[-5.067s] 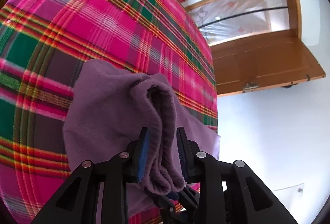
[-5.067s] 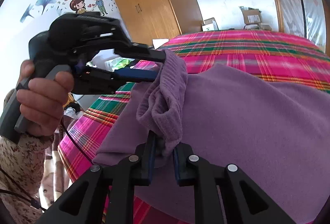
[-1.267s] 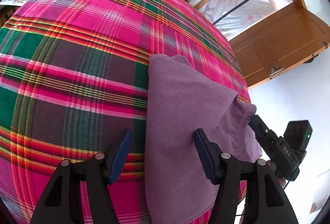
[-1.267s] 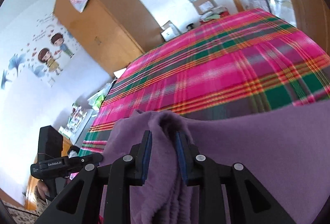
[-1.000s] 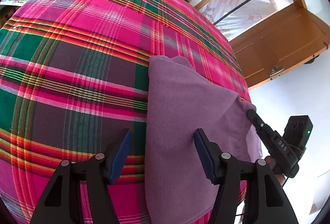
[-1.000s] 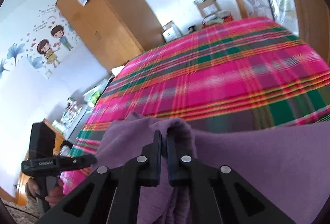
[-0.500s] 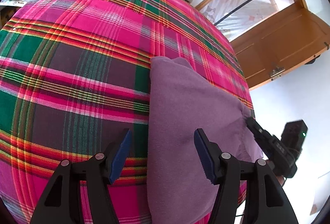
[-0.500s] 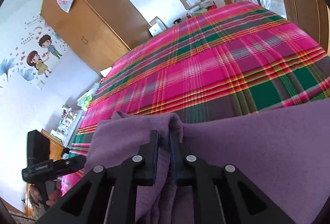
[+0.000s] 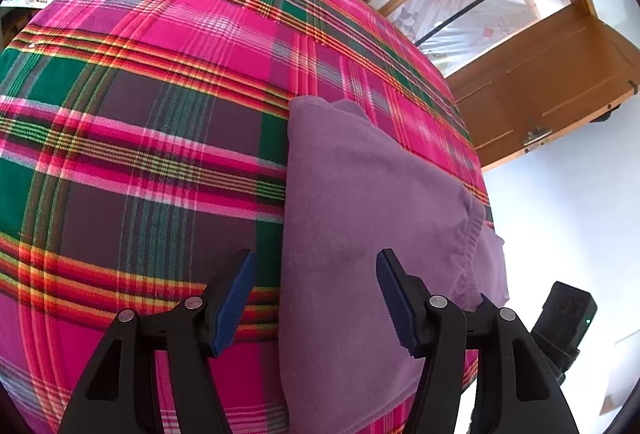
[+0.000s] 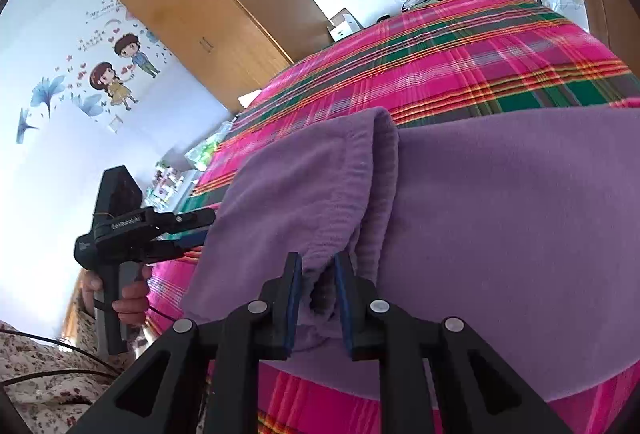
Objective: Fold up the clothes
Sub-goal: 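Press the folded edge down onto the sweatpants with the right gripper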
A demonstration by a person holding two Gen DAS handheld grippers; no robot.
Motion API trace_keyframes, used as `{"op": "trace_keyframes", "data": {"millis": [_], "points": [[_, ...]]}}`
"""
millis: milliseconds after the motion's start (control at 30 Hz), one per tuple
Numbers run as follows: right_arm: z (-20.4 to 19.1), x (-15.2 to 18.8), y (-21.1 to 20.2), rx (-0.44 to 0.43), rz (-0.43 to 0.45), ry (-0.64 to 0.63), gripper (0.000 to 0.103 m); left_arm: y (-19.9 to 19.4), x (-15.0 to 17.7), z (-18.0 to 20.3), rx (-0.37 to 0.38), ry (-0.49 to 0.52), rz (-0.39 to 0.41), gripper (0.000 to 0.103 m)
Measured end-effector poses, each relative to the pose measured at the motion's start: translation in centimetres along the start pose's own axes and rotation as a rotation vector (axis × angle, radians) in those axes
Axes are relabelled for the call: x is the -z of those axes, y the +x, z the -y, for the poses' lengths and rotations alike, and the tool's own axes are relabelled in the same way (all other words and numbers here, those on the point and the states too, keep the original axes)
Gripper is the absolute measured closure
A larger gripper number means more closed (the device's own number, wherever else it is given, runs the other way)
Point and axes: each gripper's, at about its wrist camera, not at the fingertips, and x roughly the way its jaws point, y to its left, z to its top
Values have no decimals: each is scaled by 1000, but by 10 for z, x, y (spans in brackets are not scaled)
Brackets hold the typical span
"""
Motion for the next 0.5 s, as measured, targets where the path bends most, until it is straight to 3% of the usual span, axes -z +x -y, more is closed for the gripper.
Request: {"op": "trace_keyframes", "data": {"millis": [233, 300, 500], "points": [[-7, 3, 6, -14, -14, -6, 85, -1, 4, 1, -5, 0, -1, 39], [-10, 2, 7, -3, -7, -25, 97, -1, 4, 1, -6, 0, -1, 39], [-5, 0, -13, -50, 33, -2, 98, -1, 6, 2, -12, 1, 0, 39]]}}
